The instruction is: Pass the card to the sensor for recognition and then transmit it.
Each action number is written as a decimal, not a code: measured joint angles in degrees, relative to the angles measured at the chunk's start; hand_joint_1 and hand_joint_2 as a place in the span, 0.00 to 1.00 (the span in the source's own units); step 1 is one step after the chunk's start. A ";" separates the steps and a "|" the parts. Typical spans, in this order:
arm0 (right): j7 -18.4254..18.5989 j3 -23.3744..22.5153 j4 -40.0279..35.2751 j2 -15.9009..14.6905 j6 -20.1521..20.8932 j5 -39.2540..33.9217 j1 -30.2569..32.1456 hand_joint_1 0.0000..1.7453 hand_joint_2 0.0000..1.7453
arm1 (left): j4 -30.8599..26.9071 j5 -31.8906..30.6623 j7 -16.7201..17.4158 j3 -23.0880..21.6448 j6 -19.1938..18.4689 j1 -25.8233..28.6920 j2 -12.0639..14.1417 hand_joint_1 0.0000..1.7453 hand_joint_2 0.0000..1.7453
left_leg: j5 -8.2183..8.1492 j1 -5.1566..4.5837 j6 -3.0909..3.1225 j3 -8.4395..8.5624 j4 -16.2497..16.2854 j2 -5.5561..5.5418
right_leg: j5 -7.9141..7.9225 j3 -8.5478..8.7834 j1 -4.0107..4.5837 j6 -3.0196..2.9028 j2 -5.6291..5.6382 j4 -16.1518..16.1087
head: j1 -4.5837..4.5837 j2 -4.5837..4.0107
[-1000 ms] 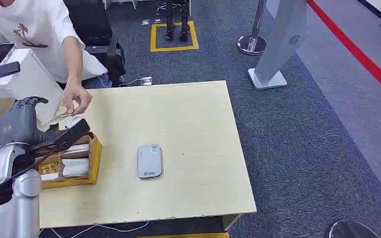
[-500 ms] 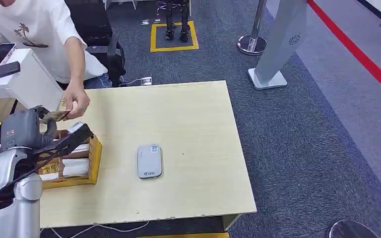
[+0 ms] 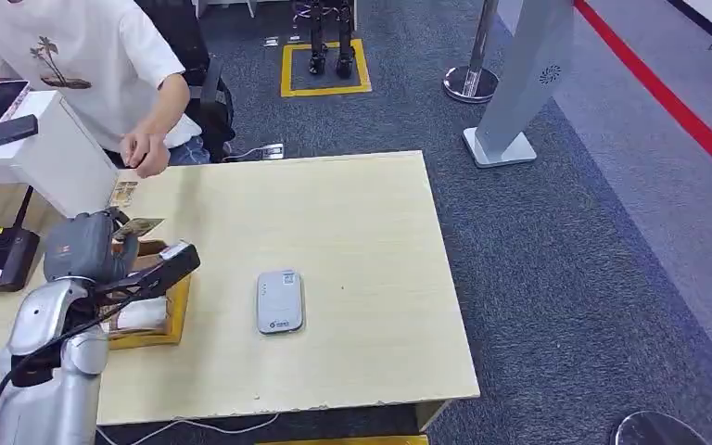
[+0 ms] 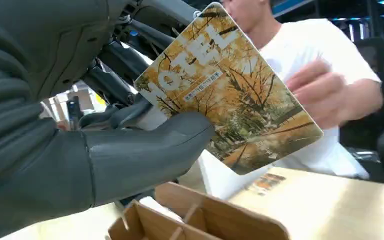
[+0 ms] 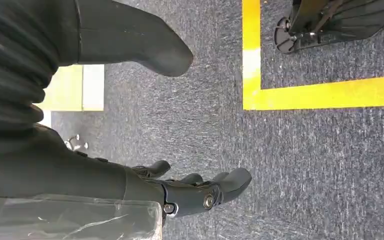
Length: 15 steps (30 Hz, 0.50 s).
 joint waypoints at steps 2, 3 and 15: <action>-0.11 0.09 0.00 0.00 0.09 0.37 0.00 0.00 1.00 | 1.09 -0.13 0.02 -1.07 0.44 -0.35 -0.74 1.00 1.00 | 0.00 0.00 0.00 0.00 0.01 0.00 | 0.00 0.00 0.00 0.00 0.00 0.00 | 0.00 0.00; -0.11 0.15 0.00 0.00 0.09 0.57 0.00 0.00 1.00 | 1.53 -0.13 0.02 -1.42 0.57 -0.52 -1.02 1.00 1.00 | 0.00 0.00 0.00 0.00 0.01 0.00 | 0.00 0.00 0.00 0.00 0.00 0.00 | 0.02 0.00; -0.37 0.85 0.00 0.00 0.22 1.07 -0.01 0.00 1.00 | 8.33 -0.39 -0.02 -8.82 3.10 -1.44 -6.55 1.00 1.00 | -0.01 0.00 0.02 -0.01 0.03 0.00 | 0.01 0.00 -0.01 0.02 -0.01 0.00 | 0.00 0.00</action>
